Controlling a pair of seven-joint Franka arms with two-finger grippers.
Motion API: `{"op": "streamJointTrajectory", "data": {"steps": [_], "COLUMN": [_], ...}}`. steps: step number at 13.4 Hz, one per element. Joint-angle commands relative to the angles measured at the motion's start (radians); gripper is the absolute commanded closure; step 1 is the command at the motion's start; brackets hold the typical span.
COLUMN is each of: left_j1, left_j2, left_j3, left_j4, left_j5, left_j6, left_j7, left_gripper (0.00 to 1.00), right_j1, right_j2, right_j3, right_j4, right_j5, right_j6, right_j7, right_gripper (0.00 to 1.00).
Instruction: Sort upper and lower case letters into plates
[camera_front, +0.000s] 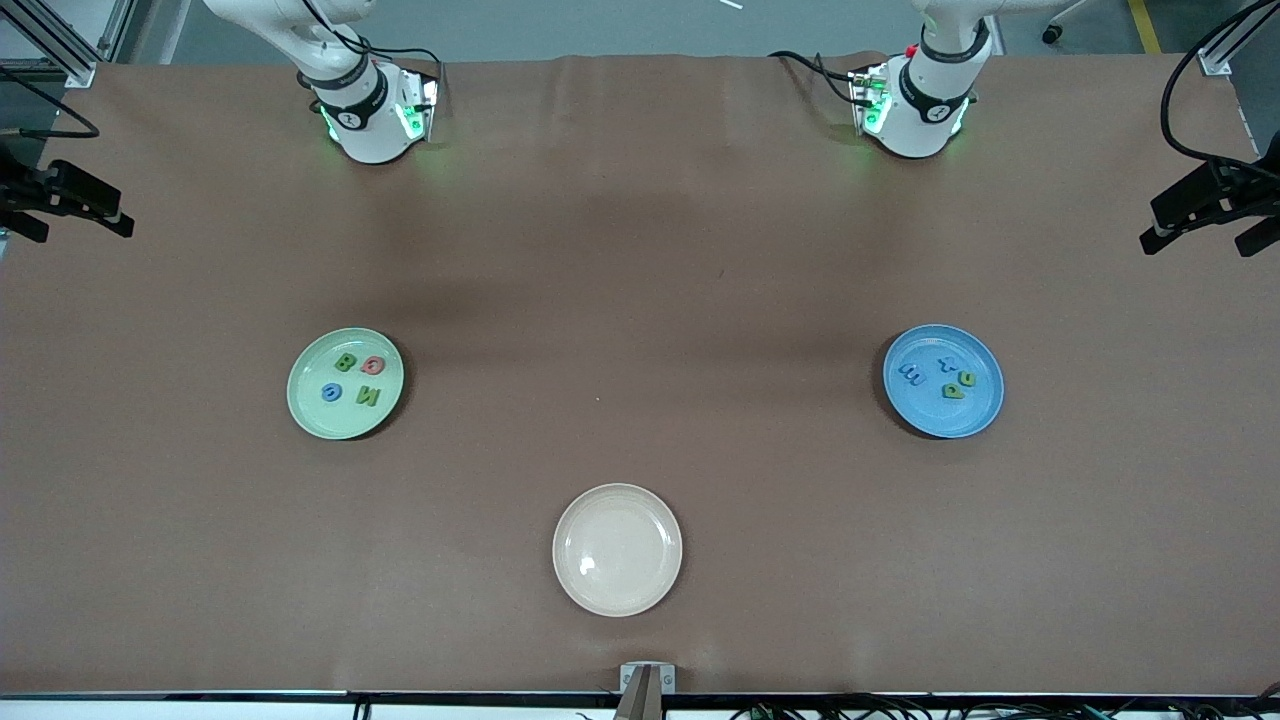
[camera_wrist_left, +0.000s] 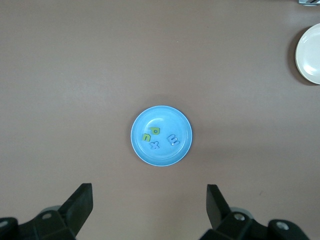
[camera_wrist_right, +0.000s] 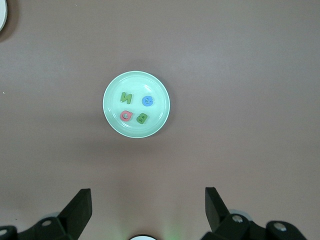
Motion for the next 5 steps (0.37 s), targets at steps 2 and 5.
{"op": "streamJointTrajectory", "data": {"steps": [2,5], "left_j1": [-0.001,-0.001], "left_j2": [-0.005,-0.005], "left_j3": [0.001,0.001], "left_j4": [-0.001,-0.001], "left_j5": [0.033,0.036], "left_j6": [0.008,0.008], "left_j7": [-0.002,-0.002], "left_gripper": [0.0,0.0], "right_j1": [-0.014,-0.011], "right_j2": [-0.018,-0.018], "right_j3": [0.011,0.011], "right_j4": [-0.018,-0.018], "right_j5": [-0.012,-0.012], "right_j6": [-0.005,-0.002], "right_j7": [-0.015,-0.015], "right_gripper": [0.0,0.0]}}
